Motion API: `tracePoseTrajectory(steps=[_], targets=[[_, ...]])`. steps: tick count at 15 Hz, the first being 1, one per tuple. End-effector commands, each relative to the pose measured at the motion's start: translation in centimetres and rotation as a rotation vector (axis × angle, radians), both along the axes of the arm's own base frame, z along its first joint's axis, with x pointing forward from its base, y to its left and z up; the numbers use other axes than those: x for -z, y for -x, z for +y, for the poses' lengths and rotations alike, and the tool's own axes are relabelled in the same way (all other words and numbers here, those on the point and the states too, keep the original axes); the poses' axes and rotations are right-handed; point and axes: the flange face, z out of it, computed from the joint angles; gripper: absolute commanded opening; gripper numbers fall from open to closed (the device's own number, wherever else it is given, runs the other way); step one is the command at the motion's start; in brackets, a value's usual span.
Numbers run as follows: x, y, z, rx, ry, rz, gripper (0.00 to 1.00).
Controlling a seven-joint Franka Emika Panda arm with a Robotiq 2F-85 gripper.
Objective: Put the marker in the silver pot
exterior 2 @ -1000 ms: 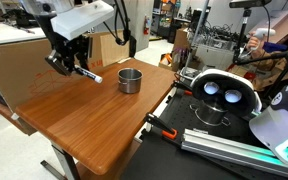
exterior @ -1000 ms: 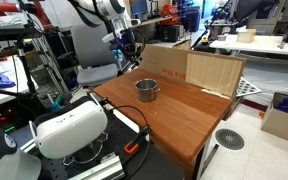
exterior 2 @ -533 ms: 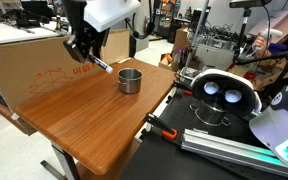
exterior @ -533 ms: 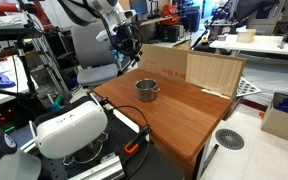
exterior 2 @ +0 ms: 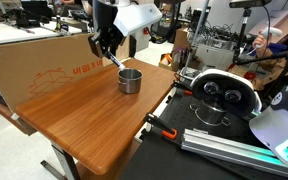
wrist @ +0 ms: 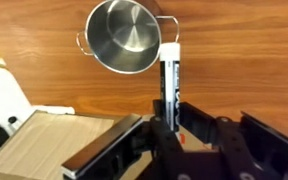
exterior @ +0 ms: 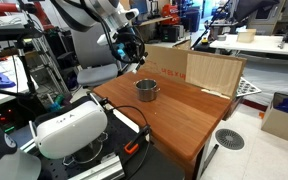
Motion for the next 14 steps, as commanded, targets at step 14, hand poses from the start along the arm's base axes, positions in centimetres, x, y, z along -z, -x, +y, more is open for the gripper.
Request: tracePoseTrajectory(steps=[14], targets=[[1.4,0.4,-4.0,0.105,-0.007,-0.046,0.06]])
